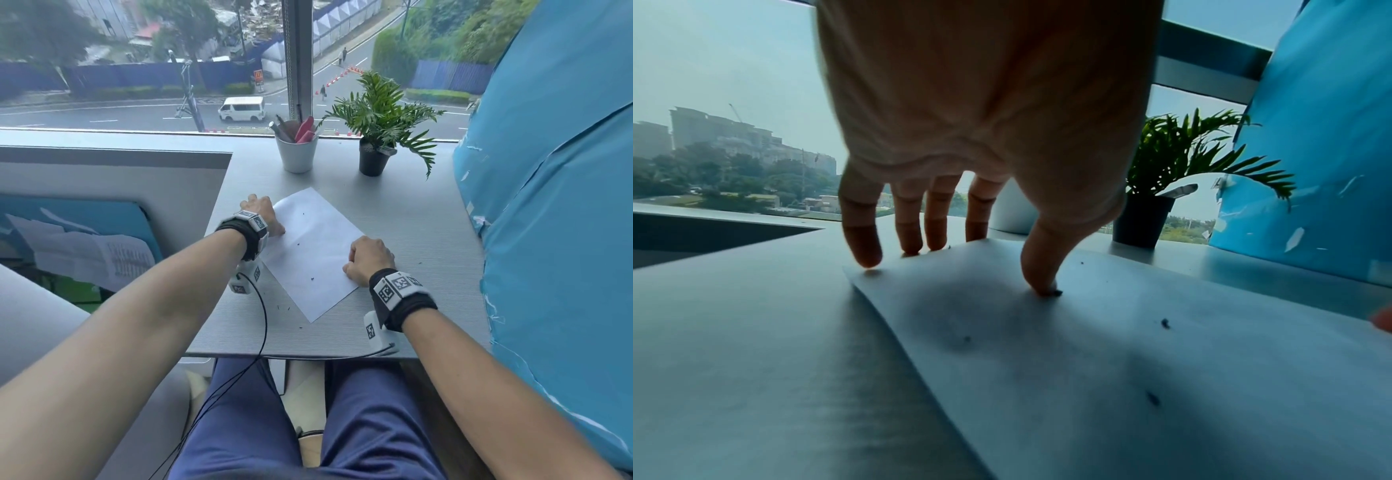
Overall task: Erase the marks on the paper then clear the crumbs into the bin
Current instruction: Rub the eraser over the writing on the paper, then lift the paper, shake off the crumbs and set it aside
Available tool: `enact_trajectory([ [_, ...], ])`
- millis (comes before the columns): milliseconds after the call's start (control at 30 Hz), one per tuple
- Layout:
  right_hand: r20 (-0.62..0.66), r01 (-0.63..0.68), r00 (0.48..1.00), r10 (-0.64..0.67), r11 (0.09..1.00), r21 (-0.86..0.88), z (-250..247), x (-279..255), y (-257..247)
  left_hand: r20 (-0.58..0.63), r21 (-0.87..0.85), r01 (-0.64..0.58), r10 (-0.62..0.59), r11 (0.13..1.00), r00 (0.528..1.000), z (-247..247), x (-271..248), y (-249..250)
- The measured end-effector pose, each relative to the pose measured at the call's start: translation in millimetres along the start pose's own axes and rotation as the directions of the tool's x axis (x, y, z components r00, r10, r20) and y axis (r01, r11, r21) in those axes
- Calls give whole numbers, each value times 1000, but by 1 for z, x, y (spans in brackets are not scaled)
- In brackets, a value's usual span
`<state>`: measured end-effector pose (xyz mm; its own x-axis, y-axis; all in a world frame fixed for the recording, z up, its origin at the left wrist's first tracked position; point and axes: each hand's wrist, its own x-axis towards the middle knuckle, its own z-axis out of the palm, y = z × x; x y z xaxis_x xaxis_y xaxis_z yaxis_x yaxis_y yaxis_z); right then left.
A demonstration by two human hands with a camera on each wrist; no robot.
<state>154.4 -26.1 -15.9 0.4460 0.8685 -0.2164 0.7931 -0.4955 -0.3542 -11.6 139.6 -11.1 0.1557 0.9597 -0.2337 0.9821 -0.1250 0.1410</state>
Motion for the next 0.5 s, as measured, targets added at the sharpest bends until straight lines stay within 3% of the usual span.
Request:
enact_trajectory([
  [167, -23, 32, 999, -33, 999, -29, 6, 2, -3, 9, -10, 25, -25, 1000, 1000, -2, 1, -2],
  [500, -32, 83, 996, -84, 996, -39, 8, 6, 4, -37, -278, -24, 14, 960, 999, -23, 11, -21],
])
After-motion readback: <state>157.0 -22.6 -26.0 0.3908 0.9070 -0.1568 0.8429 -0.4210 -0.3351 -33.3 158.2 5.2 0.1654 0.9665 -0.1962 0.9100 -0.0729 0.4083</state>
